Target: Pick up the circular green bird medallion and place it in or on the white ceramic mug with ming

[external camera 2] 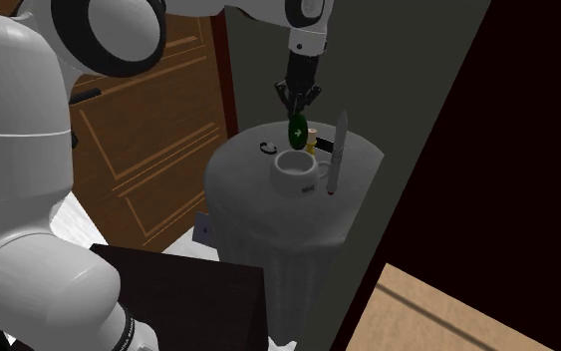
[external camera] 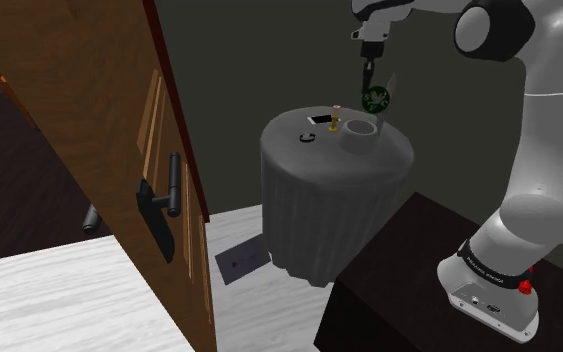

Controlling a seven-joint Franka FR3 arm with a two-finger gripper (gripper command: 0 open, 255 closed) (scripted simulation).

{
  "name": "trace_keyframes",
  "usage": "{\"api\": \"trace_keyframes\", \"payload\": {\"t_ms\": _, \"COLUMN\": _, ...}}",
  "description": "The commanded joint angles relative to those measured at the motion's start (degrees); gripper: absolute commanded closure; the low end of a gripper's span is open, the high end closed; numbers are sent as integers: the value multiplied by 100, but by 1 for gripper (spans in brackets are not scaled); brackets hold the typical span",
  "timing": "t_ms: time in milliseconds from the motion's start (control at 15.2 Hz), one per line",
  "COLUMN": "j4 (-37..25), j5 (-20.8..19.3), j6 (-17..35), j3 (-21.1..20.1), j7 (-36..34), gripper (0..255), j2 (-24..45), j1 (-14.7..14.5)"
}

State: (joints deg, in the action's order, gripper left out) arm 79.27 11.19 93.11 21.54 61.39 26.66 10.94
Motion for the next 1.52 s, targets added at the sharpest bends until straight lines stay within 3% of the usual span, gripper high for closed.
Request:
{"api": "trace_keyframes", "payload": {"t_ms": 0, "j4": -43, "j5": 31, "j6": 60, "j3": -8, "j7": 39, "gripper": 255, "j2": 110, "j1": 36}}
{"api": "trace_keyframes", "payload": {"t_ms": 924, "j4": 699, "j5": 133, "j6": 1010, "j3": -64, "j7": 142, "gripper": 255, "j2": 340, "j1": 1}}
{"api": "trace_keyframes", "payload": {"t_ms": 1452, "j4": 726, "j5": 140, "j6": 1053, "j3": -67, "j7": 147, "gripper": 255, "j2": 358, "j1": 1}}
